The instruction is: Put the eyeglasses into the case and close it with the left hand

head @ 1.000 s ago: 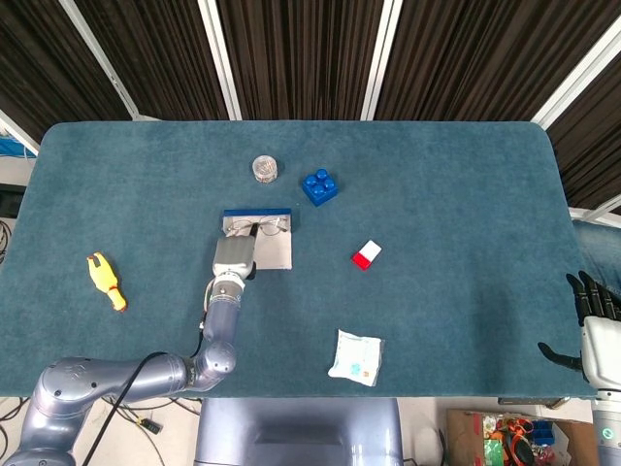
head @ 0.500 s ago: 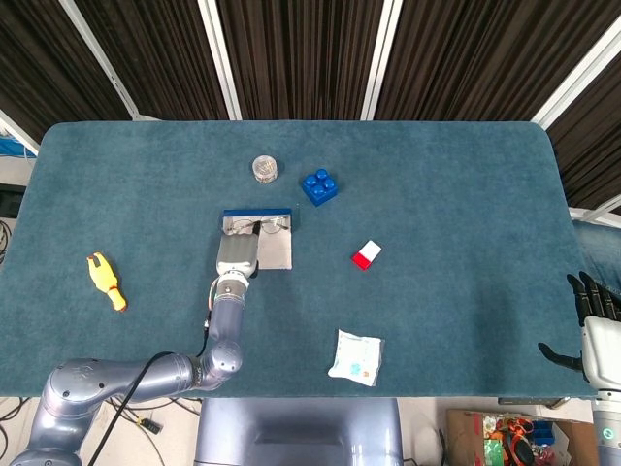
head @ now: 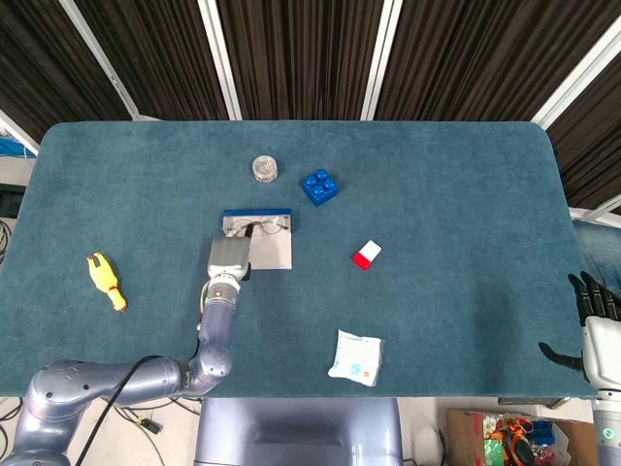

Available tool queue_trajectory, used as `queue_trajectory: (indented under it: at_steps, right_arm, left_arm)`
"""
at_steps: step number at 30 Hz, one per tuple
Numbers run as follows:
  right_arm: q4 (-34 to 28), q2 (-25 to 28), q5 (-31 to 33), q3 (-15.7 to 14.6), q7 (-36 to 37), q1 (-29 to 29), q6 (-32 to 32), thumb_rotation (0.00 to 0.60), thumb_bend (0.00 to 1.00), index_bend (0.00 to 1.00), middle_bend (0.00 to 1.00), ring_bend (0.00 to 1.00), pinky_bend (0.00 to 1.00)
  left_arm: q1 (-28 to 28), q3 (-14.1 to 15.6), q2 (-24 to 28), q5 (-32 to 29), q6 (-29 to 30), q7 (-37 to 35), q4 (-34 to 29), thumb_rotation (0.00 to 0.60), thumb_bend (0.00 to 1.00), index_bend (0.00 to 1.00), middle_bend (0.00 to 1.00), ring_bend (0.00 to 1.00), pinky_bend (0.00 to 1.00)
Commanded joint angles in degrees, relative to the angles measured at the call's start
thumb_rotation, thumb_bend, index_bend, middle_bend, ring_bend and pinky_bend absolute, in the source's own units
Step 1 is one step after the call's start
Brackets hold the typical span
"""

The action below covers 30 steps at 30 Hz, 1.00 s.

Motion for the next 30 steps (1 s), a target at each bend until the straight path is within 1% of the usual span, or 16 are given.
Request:
queue_trajectory:
  at_steps: [1,16,30]
  right_arm:
    - [0.0,-0.1,0.1,0.0,-0.1,0.0,0.1,0.600,0.05,0.05,0.00,0.08,0.22]
    - [-0.1,-0.1,0.6,0.2,-0.7,0.0,0.2,0.600,0.05,0.05,0.00,0.08,0.22]
    - [-0.5,0.1,1.2,0.2,-0.6,0.0,-0.3,0.600,0.05,0.05,0.00,0.08,0.22]
  left_arm:
    - [0.3,0.0,0.4,-0.1,-0.2,0.0,-0.4,0.600,0.46,0.00,0.62,0.63,0.68]
    - [0.0,-0.1,-0.3,-0.6,-1.4,0.5,1.4,0.600,0.46,0.00,0.62,0.63,0.68]
    - [-1.3,-1.1,-2.1,-1.2,-1.8,1.4,4.4,0.600,0.46,0.00,0.62,0.63,0.68]
